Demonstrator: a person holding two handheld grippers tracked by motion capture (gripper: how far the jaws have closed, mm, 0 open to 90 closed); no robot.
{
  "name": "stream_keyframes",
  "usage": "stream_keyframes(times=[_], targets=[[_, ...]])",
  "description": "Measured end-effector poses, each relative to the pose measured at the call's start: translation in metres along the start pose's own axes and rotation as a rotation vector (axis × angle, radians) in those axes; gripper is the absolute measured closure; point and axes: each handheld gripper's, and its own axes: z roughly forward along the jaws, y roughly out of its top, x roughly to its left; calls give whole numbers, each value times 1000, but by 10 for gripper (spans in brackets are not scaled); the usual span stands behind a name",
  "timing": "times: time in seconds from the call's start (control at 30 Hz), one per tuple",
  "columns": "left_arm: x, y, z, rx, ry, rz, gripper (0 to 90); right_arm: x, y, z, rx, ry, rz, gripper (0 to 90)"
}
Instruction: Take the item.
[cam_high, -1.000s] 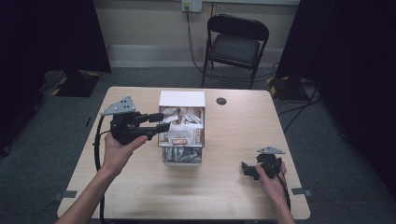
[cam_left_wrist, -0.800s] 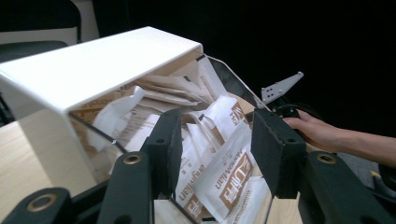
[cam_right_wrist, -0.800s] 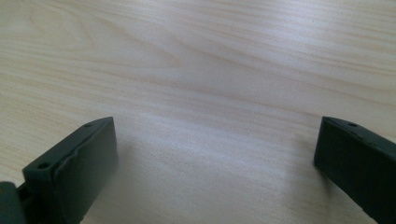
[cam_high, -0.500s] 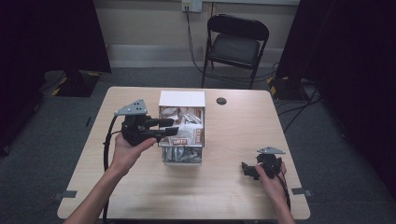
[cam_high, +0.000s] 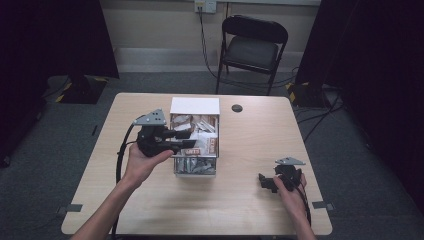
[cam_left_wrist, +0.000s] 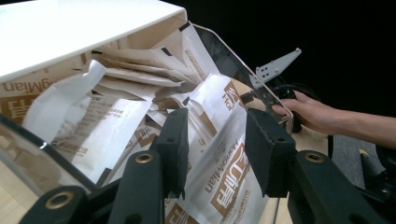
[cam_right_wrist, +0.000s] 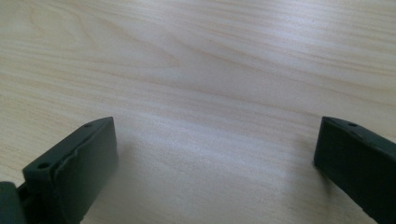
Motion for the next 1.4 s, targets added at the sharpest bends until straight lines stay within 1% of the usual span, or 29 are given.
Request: stream_keyframes(times=[0.07, 0.1, 0.13, 0.2, 0.27, 0.33, 0.43, 0.5, 0.6, 0.67, 0.7, 0.77, 0.83, 0.9, 0.93, 1.0, 1.03, 1.07, 1.1, 1.2, 1.23, 1.27, 1.4], targets=[[-4, 0, 1, 5, 21, 10, 580, 0, 0, 0, 0, 0, 0, 0], [-6, 1, 1, 13, 27, 18, 554, 0, 0, 0, 0, 0, 0, 0], [-8, 0, 3, 21, 21, 29, 551, 0, 0, 0, 0, 0, 0, 0], [-10, 0, 4, 25, 24, 36, 554, 0, 0, 0, 0, 0, 0, 0], [-9, 0, 4, 27, 26, 32, 594, 0, 0, 0, 0, 0, -1, 0], [-9, -1, 4, 33, 47, 32, 631, 0, 0, 0, 0, 0, 0, 0], [-8, -1, 3, 27, 20, 27, 663, 0, 0, 0, 0, -1, 0, 0], [-8, 0, 1, 26, 9, 34, 709, 0, 0, 0, 0, -1, 0, 0], [-12, 1, 0, 34, 37, 58, 713, 0, 0, 0, 0, 0, 0, 0], [-13, 1, 0, 32, 25, 56, 713, 0, 0, 0, 0, 0, 0, 0], [-14, 1, 0, 33, 22, 58, 727, 0, 0, 0, 0, 0, 0, 0], [-15, 1, 0, 35, 4, 62, 766, 0, 0, 0, -1, 1, 0, 0], [-16, 2, -1, 35, -16, 78, 823, 0, 0, 0, -1, 1, 0, 0], [-17, 2, -1, 36, -31, 76, 847, 0, 0, 0, -1, 1, 0, 0], [-17, 2, -1, 35, -46, 71, 864, 0, 0, 0, -1, 1, 0, 0], [-16, 2, -1, 32, -55, 67, 869, 0, 0, 0, -1, 1, 0, 0], [-16, 2, -1, 26, -68, 58, 855, 0, 0, 0, -1, 1, 0, 0], [-16, 2, -1, 17, -90, 43, 838, 0, 0, 0, -1, 1, 0, 0], [-16, 2, 0, 18, -96, 42, 838, 0, 0, 0, -1, 1, 1, 0], [-20, 2, 3, 54, -45, 89, 832, 0, 0, 0, -1, 1, 0, 0], [-21, 2, 4, 61, -41, 99, 829, 0, 0, 0, -1, 1, 0, 0], [-22, 2, 4, 62, -39, 103, 819, 0, 0, 0, -1, 1, 0, 0], [-20, 1, 5, 62, -37, 97, 792, 0, 0, 0, -1, 1, 0, 0]])
